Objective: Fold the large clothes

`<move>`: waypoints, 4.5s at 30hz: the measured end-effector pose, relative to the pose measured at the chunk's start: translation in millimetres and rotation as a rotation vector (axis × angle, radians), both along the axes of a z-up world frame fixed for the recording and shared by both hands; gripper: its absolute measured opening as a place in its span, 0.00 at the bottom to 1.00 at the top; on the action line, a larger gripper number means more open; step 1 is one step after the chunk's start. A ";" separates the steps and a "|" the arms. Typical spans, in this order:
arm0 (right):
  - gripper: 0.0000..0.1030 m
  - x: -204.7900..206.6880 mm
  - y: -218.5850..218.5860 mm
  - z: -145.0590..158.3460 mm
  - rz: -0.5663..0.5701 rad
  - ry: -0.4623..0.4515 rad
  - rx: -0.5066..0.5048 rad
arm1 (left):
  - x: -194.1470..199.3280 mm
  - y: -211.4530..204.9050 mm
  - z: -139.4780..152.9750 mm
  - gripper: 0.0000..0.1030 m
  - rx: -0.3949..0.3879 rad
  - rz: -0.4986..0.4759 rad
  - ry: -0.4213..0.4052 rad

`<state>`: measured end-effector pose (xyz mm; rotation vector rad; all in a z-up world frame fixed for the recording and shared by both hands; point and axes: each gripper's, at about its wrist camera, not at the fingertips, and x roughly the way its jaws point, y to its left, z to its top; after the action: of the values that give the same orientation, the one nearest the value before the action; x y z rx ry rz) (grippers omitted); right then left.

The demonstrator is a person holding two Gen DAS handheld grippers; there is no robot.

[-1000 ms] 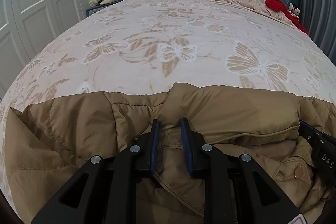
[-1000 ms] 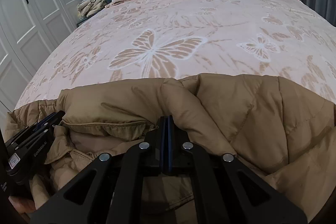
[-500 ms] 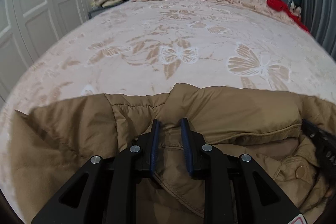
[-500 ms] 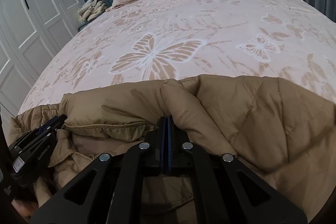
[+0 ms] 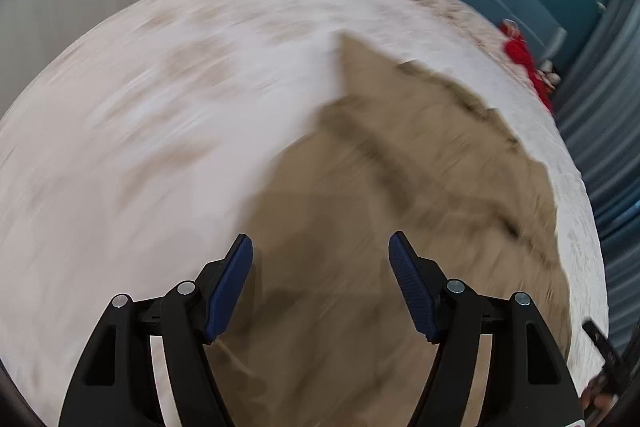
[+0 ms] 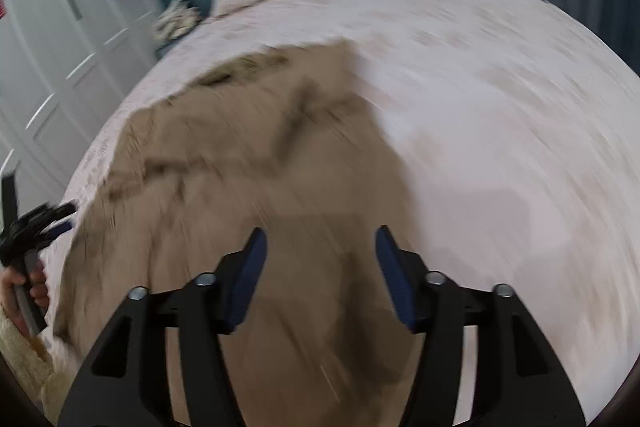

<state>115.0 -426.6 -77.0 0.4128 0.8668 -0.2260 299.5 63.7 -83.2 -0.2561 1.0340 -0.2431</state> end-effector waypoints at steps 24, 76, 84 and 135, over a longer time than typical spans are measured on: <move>0.06 -125.0 -3.4 -66.1 -0.317 -0.041 0.620 | -111.7 48.0 -18.7 0.02 -0.228 0.049 0.147; 0.03 76.0 -21.8 -36.1 -0.218 -0.025 0.165 | 42.4 -37.5 -21.2 0.04 0.291 0.007 -0.018; 0.03 80.9 -15.5 -61.3 -0.209 -0.003 0.154 | 44.4 -36.8 -46.5 0.10 0.271 0.041 -0.019; 0.11 111.4 170.6 -37.2 0.141 -0.001 -0.129 | -38.4 -184.9 -32.2 0.70 0.341 -0.159 -0.180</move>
<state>226.4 -256.0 -114.2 0.2309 0.8718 -0.1508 261.2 -121.3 -115.3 0.1551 0.9007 -0.2246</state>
